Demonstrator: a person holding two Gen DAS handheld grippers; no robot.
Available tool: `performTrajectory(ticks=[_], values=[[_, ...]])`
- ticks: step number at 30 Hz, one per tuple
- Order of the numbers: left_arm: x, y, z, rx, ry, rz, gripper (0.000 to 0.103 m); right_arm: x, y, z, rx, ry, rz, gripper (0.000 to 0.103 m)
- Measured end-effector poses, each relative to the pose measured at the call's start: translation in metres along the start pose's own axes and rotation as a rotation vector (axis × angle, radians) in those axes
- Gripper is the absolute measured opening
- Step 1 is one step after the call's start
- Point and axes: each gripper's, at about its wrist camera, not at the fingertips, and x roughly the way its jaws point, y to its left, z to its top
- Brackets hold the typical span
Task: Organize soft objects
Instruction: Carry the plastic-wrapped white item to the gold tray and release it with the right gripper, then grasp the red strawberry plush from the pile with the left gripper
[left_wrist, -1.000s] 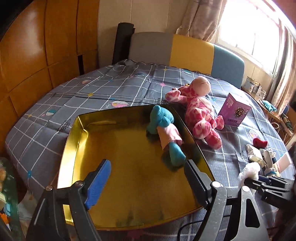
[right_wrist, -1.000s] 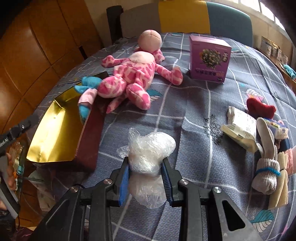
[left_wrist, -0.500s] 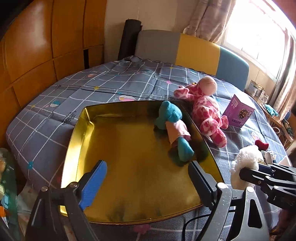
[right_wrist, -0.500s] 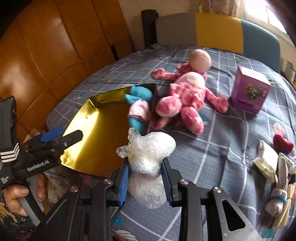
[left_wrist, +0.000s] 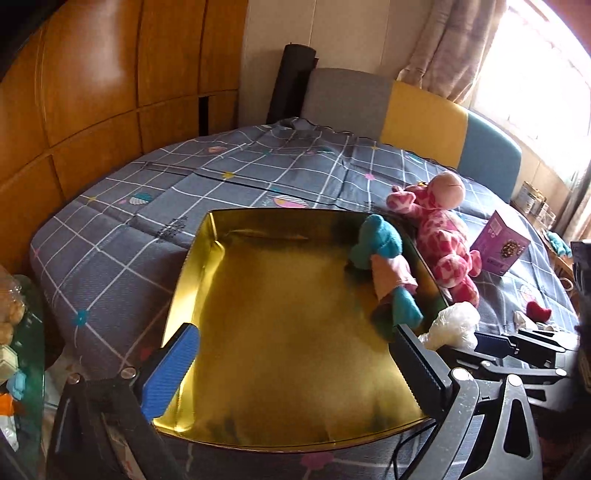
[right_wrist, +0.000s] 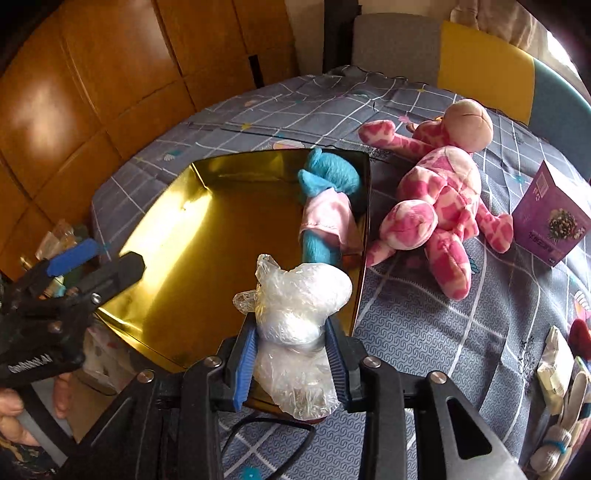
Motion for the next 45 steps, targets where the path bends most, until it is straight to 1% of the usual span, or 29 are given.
performTrajectory(ticks=[2, 4, 5, 7, 11, 16, 19, 21, 28, 36, 45], values=[[0.002, 0.0, 0.0, -0.001, 0.01, 0.005, 0.103, 0.004, 0.0, -0.001, -0.004, 0.006, -0.014, 0.044], [0.001, -0.001, -0.001, 0.004, 0.005, 0.013, 0.103, 0.004, 0.001, -0.002, -0.007, 0.004, -0.018, 0.046], [0.0, -0.002, -0.002, 0.007, -0.003, 0.02, 0.103, 0.004, 0.001, -0.003, -0.008, 0.001, -0.021, 0.05], [-0.001, -0.003, -0.003, 0.011, -0.007, 0.027, 0.103, 0.004, 0.001, -0.004, -0.002, -0.007, -0.03, 0.052], [-0.004, -0.008, -0.004, 0.036, -0.027, 0.042, 0.103, -0.006, -0.001, -0.01, 0.006, -0.053, -0.063, 0.053], [-0.011, -0.019, -0.005, 0.079, -0.069, 0.044, 0.103, -0.032, 0.0, -0.024, -0.009, -0.171, -0.143, 0.054], [-0.014, -0.023, -0.006, 0.086, -0.068, 0.017, 0.103, -0.045, -0.003, -0.032, -0.013, -0.221, -0.192, 0.054], [-0.014, -0.026, -0.007, 0.093, -0.06, 0.005, 0.103, -0.052, -0.008, -0.037, 0.002, -0.238, -0.214, 0.054], [-0.013, -0.045, -0.013, 0.144, -0.038, -0.019, 0.103, -0.065, -0.04, -0.053, 0.12, -0.242, -0.222, 0.054], [-0.016, -0.06, -0.016, 0.188, -0.039, -0.043, 0.103, -0.081, -0.072, -0.068, 0.21, -0.251, -0.266, 0.054], [-0.02, -0.08, -0.013, 0.232, -0.035, -0.099, 0.103, -0.099, -0.111, -0.084, 0.288, -0.25, -0.335, 0.054]])
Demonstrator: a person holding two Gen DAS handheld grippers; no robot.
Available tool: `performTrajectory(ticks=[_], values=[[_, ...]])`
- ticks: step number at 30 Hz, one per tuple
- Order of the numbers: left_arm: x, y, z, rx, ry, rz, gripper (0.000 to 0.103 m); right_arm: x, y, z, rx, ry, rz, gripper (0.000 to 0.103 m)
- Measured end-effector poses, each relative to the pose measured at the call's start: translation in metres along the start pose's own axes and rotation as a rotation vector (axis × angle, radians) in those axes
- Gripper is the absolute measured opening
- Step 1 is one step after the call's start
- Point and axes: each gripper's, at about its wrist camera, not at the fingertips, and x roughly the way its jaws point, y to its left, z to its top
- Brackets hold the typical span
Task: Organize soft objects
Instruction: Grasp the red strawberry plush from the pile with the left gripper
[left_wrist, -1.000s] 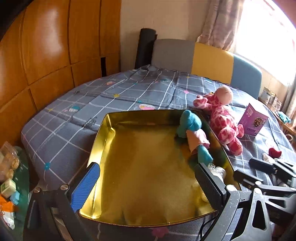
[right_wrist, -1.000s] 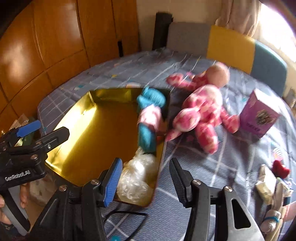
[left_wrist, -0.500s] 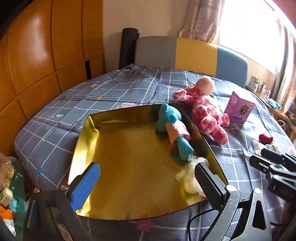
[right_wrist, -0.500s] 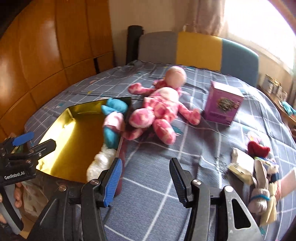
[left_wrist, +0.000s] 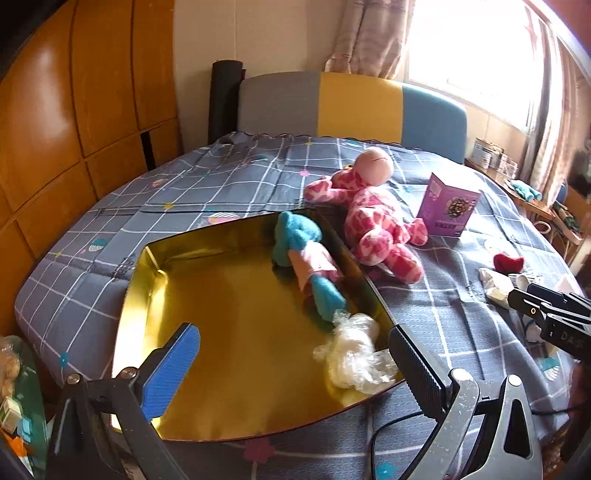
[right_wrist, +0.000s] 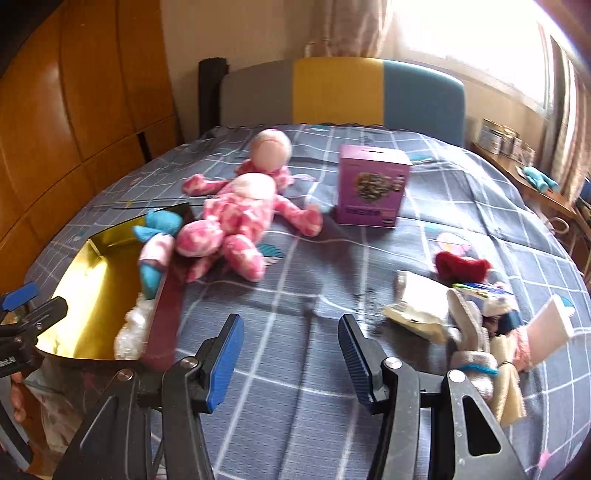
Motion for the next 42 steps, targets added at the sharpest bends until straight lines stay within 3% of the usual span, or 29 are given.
performTrajectory(ticks=[9, 13, 17, 23, 26, 30, 35, 42], values=[[0.002, -0.031, 0.01, 0.083, 0.009, -0.069, 0.103, -0.014, -0.057, 0.004, 0.087, -0.03, -0.101, 0.054], [0.005, -0.051, 0.014, 0.137, 0.029, -0.149, 0.103, -0.022, -0.086, 0.007, 0.129, -0.048, -0.154, 0.054], [0.006, -0.073, 0.02, 0.192, 0.007, -0.159, 0.103, -0.03, -0.124, 0.005, 0.208, -0.06, -0.207, 0.054], [0.027, -0.103, 0.035, 0.218, 0.076, -0.256, 0.103, -0.039, -0.185, -0.005, 0.341, -0.075, -0.304, 0.056], [0.039, -0.123, 0.043, 0.236, 0.092, -0.263, 0.103, -0.043, -0.212, -0.014, 0.452, -0.095, -0.303, 0.056], [0.059, -0.149, 0.057, 0.226, 0.152, -0.355, 0.103, -0.045, -0.233, -0.023, 0.574, -0.101, -0.262, 0.057], [0.077, -0.193, 0.072, 0.291, 0.172, -0.36, 0.103, -0.051, -0.237, -0.026, 0.609, -0.131, -0.231, 0.057], [0.11, -0.265, 0.093, 0.377, 0.184, -0.428, 0.103, -0.059, -0.236, -0.025, 0.613, -0.179, -0.213, 0.058]])
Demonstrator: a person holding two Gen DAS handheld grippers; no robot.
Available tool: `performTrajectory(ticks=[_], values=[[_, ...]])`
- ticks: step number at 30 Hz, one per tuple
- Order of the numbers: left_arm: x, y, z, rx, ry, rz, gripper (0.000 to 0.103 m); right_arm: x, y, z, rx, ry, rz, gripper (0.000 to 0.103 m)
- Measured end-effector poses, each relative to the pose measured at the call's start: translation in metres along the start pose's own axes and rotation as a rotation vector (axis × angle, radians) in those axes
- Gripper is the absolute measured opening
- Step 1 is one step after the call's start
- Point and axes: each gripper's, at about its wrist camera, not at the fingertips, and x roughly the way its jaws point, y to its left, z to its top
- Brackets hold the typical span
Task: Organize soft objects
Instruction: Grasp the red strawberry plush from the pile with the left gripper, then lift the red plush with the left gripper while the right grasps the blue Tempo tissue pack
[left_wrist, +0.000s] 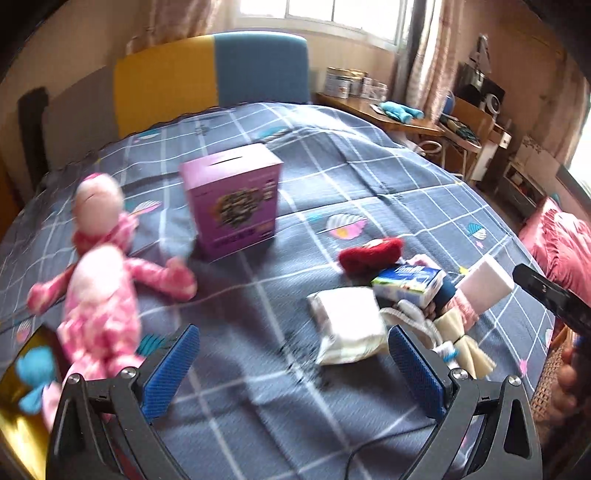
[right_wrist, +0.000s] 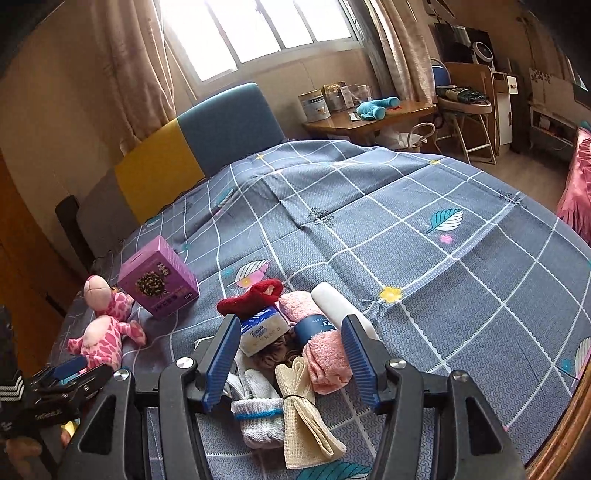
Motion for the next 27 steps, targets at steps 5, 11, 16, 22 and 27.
performTrajectory(ticks=[5, 11, 16, 22, 27], values=[[0.047, -0.037, 0.031, 0.096, 0.05, -0.057, 0.102, -0.004, -0.011, 0.003, 0.059, -0.02, 0.003, 0.059], [0.093, -0.068, 0.055, 0.138, 0.097, -0.113, 0.093, -0.005, -0.019, 0.006, 0.1, -0.032, 0.014, 0.06], [0.126, -0.089, 0.07, 0.171, 0.117, -0.103, 0.086, -0.004, -0.022, 0.007, 0.122, -0.034, 0.029, 0.061], [0.166, -0.101, 0.075, 0.184, 0.194, -0.109, 0.085, -0.002, -0.027, 0.007, 0.15, -0.022, 0.045, 0.061], [0.175, -0.082, 0.069, 0.09, 0.229, -0.203, 0.036, -0.002, -0.031, 0.007, 0.167, -0.026, 0.046, 0.061]])
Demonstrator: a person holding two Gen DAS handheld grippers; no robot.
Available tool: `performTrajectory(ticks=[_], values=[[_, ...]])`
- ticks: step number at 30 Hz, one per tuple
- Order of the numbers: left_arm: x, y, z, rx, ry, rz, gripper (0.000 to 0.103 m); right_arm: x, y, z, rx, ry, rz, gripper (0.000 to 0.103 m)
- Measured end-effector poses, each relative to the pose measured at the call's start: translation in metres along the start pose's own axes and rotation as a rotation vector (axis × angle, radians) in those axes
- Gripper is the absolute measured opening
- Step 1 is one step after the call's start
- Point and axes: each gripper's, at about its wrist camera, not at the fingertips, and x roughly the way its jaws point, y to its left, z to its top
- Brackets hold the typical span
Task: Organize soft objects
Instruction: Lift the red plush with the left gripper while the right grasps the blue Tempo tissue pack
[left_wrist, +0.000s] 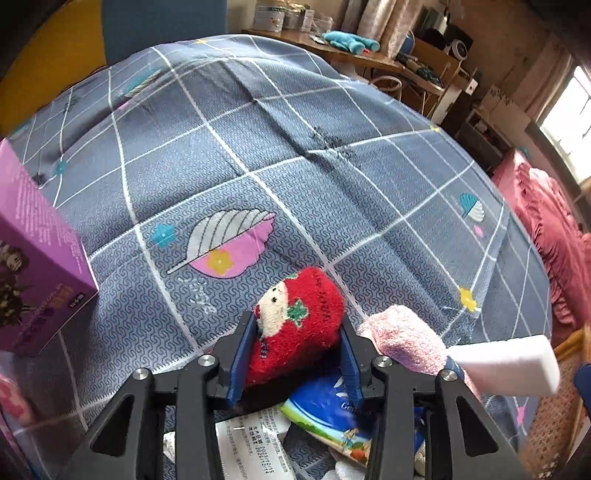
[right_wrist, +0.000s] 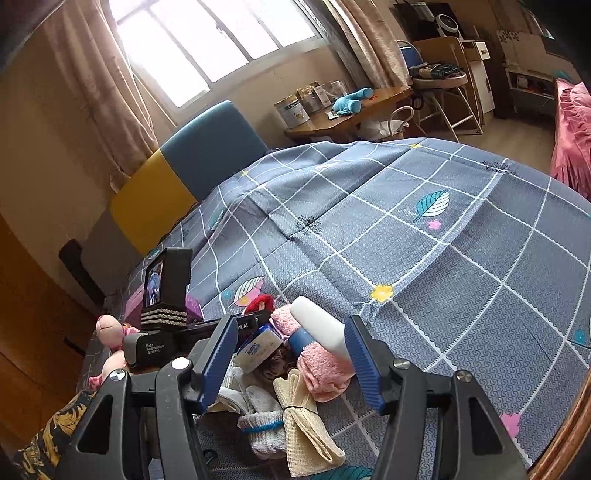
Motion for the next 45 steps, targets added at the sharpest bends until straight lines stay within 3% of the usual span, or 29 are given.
performTrajectory(ticks=[7, 13, 17, 21, 25, 33, 40, 42, 44, 45], values=[[-0.068, 0.023, -0.03, -0.071, -0.136, -0.003, 0.032, -0.003, 0.004, 0.0, -0.021, -0.019, 0.003, 0.061], [-0.124, 0.036, -0.078, -0.105, -0.192, 0.019, 0.032, -0.003, 0.01, -0.003, -0.052, -0.006, 0.011, 0.061], [-0.151, 0.038, -0.115, -0.097, -0.212, 0.037, 0.032, -0.007, 0.031, -0.008, -0.165, -0.006, 0.033, 0.061], [-0.175, 0.043, -0.149, -0.101, -0.222, 0.03, 0.032, 0.01, 0.066, -0.015, -0.348, 0.13, 0.12, 0.061], [-0.194, 0.048, -0.175, -0.123, -0.238, 0.02, 0.032, 0.045, 0.097, -0.014, -0.544, 0.275, 0.115, 0.061], [-0.217, 0.057, -0.208, -0.162, -0.267, 0.015, 0.032, 0.129, 0.11, -0.009, -0.741, 0.549, -0.037, 0.063], [-0.227, 0.064, -0.227, -0.194, -0.273, -0.004, 0.033, 0.177, 0.108, -0.014, -0.809, 0.723, -0.141, 0.063], [-0.228, 0.068, -0.23, -0.209, -0.273, -0.009, 0.033, 0.183, 0.108, -0.019, -0.823, 0.765, -0.152, 0.063], [-0.229, 0.071, -0.234, -0.223, -0.276, -0.006, 0.033, 0.184, 0.109, -0.027, -0.849, 0.769, -0.166, 0.053], [-0.23, 0.072, -0.236, -0.228, -0.276, -0.006, 0.033, 0.184, 0.109, -0.03, -0.859, 0.761, -0.181, 0.053]])
